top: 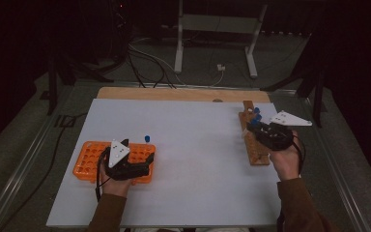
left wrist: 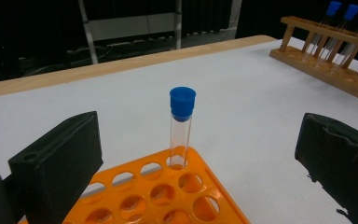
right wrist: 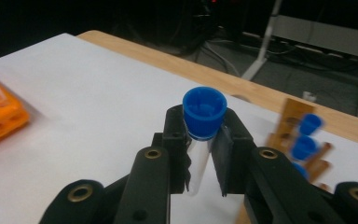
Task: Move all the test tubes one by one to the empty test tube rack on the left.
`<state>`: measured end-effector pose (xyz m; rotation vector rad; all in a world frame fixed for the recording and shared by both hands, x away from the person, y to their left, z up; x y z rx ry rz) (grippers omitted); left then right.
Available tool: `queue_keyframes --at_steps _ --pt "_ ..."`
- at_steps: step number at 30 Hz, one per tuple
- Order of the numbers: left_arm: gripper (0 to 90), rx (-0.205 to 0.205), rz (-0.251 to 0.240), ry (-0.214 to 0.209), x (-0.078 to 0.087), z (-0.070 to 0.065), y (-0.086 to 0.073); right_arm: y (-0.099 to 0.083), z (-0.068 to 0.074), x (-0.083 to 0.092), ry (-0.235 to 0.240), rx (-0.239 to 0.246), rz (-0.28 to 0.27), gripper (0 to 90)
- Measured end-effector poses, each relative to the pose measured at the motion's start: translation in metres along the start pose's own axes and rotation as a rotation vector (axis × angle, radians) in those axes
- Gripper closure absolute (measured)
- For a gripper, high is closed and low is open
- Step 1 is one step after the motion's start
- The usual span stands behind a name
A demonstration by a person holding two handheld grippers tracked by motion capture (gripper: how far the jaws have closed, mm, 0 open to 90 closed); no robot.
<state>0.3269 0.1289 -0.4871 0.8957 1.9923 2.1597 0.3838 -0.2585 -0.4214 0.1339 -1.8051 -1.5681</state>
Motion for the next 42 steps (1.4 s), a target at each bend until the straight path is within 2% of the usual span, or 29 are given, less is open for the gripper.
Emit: queue_keyframes --at_steps 13,20,30,42 --pt "3.7 -0.014 -0.022 -0.025 -0.001 -0.014 0.006 0.002 0.052 -0.033 0.110 0.047 0.034 77.1" --pt "4.5 -0.037 -0.039 -0.052 -0.002 -0.032 0.010 0.004 0.076 -0.047 0.164 0.061 0.040 77.1" --pt "4.7 -0.049 -0.026 -0.096 -0.013 -0.055 0.009 0.007 0.099 -0.058 0.217 0.071 0.047 77.1" --pt "6.2 -0.046 -0.018 -0.121 -0.022 -0.068 0.010 0.010 0.123 -0.066 0.278 0.084 0.054 77.1"
Point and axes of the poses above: each handheld gripper's, and its own axes: x roughly backward along the jaws, y roughly out of its top, z roughly to its left, the point moved 6 cm from there along -x, roughly forward along the jaws, and after that the axes turned 2 degrees about y, right-handed, at the moved point
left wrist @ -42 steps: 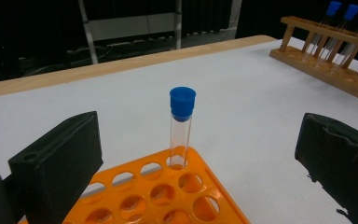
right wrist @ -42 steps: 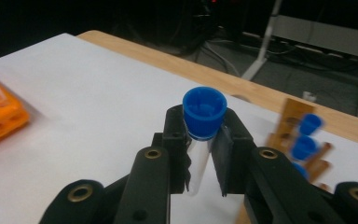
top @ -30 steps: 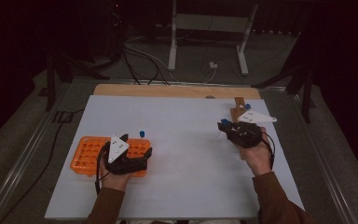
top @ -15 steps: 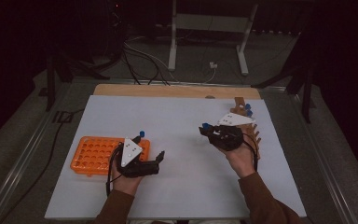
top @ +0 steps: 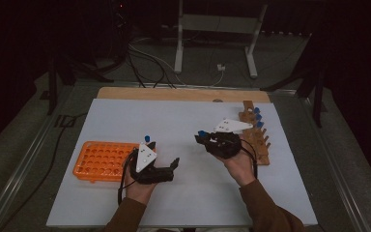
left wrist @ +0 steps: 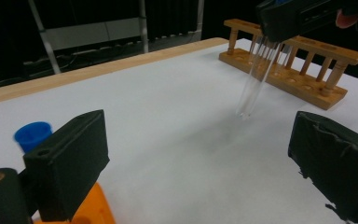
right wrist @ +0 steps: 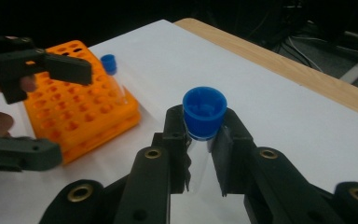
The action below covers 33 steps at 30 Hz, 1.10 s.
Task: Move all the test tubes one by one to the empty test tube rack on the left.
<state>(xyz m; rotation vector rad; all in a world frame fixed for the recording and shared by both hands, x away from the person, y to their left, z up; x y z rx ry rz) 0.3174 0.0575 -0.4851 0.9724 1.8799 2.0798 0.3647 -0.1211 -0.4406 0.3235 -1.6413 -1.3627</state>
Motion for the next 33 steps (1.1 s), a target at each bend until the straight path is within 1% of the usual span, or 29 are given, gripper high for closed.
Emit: queue_keyframes --at_steps 7,9,12,14,18,19,21,23,28,33 --pt "10.9 0.008 -0.008 -0.033 -0.005 -0.006 0.006 0.003 0.014 -0.005 0.044 0.006 0.004 77.0" --pt "11.6 0.005 -0.006 -0.031 -0.006 -0.008 0.007 0.004 0.018 -0.007 0.057 0.011 0.007 77.0" --pt "12.7 -0.013 0.005 -0.032 -0.007 -0.010 0.009 0.005 0.022 -0.009 0.065 0.023 0.016 77.0" --pt "15.4 -0.020 0.012 -0.021 -0.008 -0.011 0.010 0.007 0.024 -0.009 0.072 0.025 0.016 77.0" --pt "17.3 -0.021 0.021 -0.030 -0.011 -0.015 0.011 0.010 0.030 -0.011 0.093 0.027 0.015 77.0" --pt "19.5 -0.026 0.019 -0.035 -0.012 -0.016 0.011 0.011 0.032 -0.012 0.097 0.030 0.018 77.1" --pt "26.9 -0.026 0.013 -0.053 -0.013 -0.019 0.013 0.011 0.035 -0.015 0.105 0.035 0.022 77.0" --pt "37.5 -0.033 0.015 -0.066 -0.014 -0.021 0.012 0.011 0.038 -0.017 0.114 0.038 0.024 77.0" --pt "52.8 -0.032 0.017 -0.088 -0.017 -0.023 0.012 0.011 0.043 -0.020 0.137 0.034 0.027 77.0" --pt "69.0 -0.046 0.020 -0.101 -0.018 -0.023 0.011 0.010 0.045 -0.021 0.146 0.030 0.032 77.1"
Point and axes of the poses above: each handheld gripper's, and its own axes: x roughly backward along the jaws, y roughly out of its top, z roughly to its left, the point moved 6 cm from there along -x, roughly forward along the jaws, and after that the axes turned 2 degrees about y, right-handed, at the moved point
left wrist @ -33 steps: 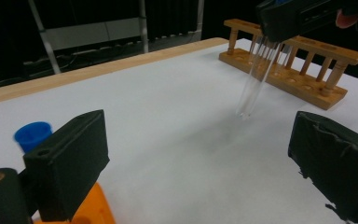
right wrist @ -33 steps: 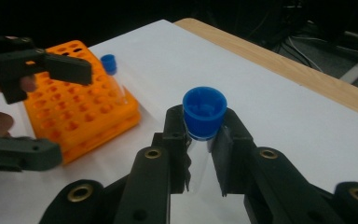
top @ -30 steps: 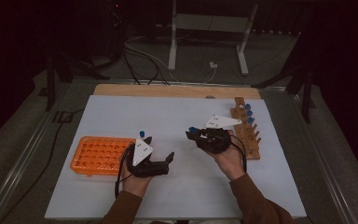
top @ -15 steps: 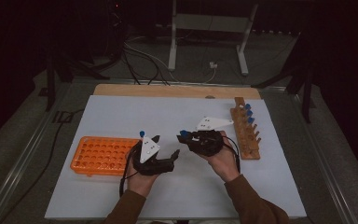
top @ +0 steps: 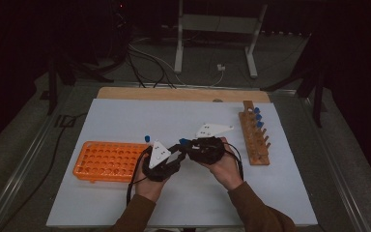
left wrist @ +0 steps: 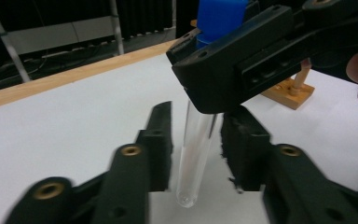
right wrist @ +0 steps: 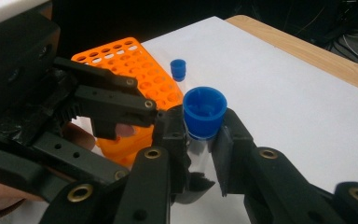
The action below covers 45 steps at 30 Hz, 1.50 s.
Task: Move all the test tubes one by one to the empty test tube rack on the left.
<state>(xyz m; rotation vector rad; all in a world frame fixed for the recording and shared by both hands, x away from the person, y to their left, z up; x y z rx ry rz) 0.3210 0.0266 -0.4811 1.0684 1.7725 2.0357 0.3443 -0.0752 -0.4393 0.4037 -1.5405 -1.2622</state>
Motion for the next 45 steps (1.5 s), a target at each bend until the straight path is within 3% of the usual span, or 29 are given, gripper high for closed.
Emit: queue_keyframes --at_steps 3,7,13,17,22,28,30,37,45 --pt "76.3 -0.006 0.001 0.000 -0.001 -0.001 -0.001 0.000 0.000 0.000 0.009 -0.003 -0.001 77.1" --pt "77.7 -0.018 0.006 0.000 -0.001 -0.002 -0.001 -0.001 0.000 0.000 0.015 -0.006 0.004 76.3" --pt "77.8 -0.002 0.015 0.015 0.002 0.004 -0.003 -0.002 -0.007 0.008 0.029 -0.031 -0.026 49.4" --pt "77.8 0.012 0.012 0.031 0.004 0.010 -0.004 -0.005 -0.017 0.018 0.003 -0.051 -0.050 36.3" --pt "77.8 0.034 0.015 0.048 0.009 0.018 -0.008 -0.011 -0.031 0.028 -0.064 -0.070 -0.055 18.8" --pt "77.8 0.048 0.009 0.056 0.016 0.026 -0.009 -0.026 -0.049 0.041 -0.195 -0.040 -0.031 8.8" --pt "77.8 0.048 0.007 0.058 0.018 0.028 -0.009 -0.034 -0.054 0.046 -0.214 -0.048 -0.027 6.0" --pt "77.8 0.047 0.005 0.075 0.026 0.037 -0.010 -0.051 -0.074 0.071 -0.276 -0.089 -0.049 3.1" --pt "77.8 0.053 0.003 0.117 0.035 0.051 -0.013 -0.063 -0.084 0.096 -0.314 -0.112 -0.081 3.1"
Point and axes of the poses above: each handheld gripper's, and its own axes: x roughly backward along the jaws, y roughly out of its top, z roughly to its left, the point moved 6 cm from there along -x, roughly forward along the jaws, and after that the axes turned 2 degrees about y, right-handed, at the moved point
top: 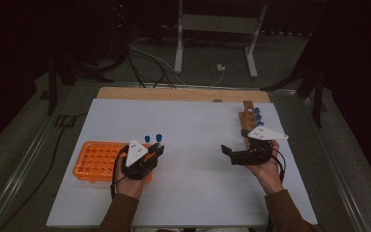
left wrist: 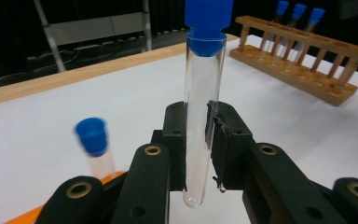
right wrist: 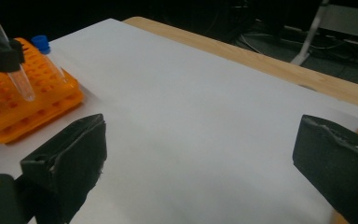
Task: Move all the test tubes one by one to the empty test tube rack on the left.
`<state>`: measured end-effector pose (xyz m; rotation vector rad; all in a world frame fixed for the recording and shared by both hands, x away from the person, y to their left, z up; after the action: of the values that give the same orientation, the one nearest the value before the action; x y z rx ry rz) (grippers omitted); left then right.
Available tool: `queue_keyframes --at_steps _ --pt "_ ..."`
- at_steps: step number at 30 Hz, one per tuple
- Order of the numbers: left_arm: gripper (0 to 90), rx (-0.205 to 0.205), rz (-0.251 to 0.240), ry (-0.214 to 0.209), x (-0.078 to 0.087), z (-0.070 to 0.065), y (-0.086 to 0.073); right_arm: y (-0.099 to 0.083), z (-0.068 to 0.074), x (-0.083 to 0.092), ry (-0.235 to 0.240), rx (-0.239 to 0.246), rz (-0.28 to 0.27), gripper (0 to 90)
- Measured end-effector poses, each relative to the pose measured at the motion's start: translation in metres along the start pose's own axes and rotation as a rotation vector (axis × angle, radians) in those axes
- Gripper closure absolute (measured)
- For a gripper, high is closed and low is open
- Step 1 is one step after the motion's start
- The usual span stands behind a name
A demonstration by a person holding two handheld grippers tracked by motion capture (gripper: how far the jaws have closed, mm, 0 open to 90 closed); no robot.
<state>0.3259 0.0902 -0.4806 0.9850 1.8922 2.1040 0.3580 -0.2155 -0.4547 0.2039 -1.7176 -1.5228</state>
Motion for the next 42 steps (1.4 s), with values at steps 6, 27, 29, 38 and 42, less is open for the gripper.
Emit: queue_keyframes --at_steps 6,27,29,38,42 --pt "77.8 0.004 0.004 0.037 0.005 0.014 -0.004 -0.004 -0.008 0.007 -0.014 -0.015 -0.004 3.2" --pt "77.7 0.051 0.008 0.093 -0.003 0.037 -0.019 -0.006 -0.008 0.008 -0.011 -0.012 -0.008 3.6" --pt "77.7 0.047 0.002 0.094 -0.006 0.037 -0.019 -0.006 -0.007 0.008 -0.009 -0.011 -0.007 3.7" --pt "77.7 0.009 0.112 0.115 -0.011 0.033 -0.034 -0.006 -0.006 0.009 -0.004 -0.007 -0.008 4.6" --pt "77.9 0.008 0.170 0.126 -0.015 0.032 -0.040 -0.006 -0.007 0.011 -0.004 -0.006 -0.010 5.0"
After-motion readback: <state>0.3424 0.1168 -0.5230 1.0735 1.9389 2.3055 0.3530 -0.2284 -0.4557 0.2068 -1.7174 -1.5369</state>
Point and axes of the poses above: each handheld gripper's, and its own axes: x roughly backward along the jaws, y roughly out of its top, z roughly to its left, the point moved 6 cm from there along -x, roughly forward along the jaws, and after that the axes turned 2 degrees about y, right-handed, at the moved point
